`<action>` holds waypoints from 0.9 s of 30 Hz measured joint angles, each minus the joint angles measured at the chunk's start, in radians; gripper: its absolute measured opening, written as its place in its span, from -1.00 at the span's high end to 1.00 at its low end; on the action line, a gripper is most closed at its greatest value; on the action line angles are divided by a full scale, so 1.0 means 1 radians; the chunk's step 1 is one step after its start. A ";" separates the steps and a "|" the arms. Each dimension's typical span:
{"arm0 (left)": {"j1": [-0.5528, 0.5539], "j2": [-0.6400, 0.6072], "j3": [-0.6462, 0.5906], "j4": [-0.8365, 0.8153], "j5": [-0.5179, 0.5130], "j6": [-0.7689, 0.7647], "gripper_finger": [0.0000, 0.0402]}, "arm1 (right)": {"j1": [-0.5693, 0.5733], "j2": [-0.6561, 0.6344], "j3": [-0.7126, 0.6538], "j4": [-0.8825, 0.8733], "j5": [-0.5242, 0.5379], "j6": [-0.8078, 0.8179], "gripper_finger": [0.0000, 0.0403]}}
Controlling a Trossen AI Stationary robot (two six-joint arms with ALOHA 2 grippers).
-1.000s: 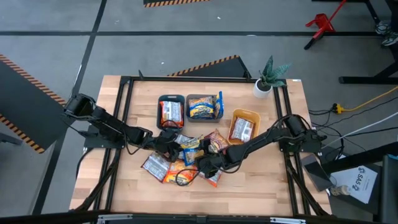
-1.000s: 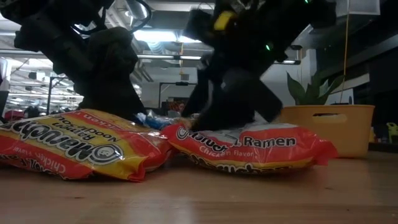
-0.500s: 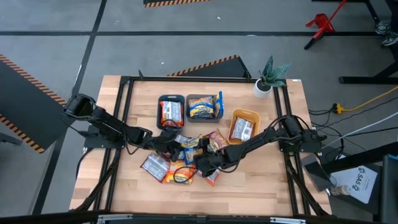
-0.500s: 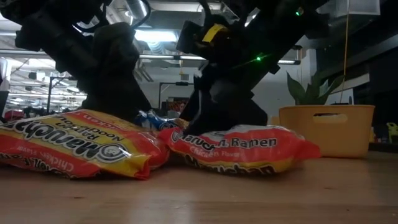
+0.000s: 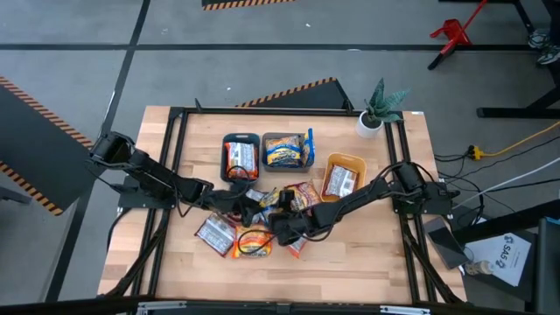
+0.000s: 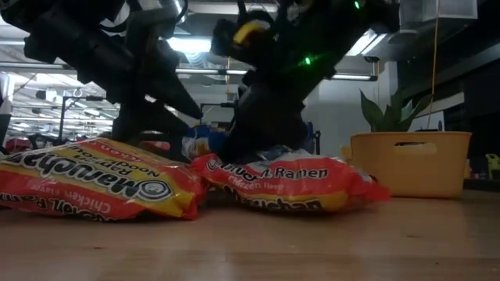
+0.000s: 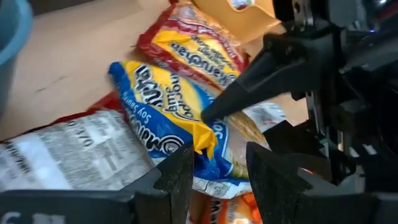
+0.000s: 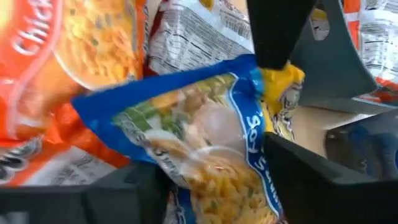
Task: Sort Maruchan noodles
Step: Put the blue noodle pack into the black transparent bin
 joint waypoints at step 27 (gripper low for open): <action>0.083 -0.403 0.002 0.040 0.117 0.006 0.30 | -0.012 -0.005 0.402 -0.522 -0.082 0.003 0.98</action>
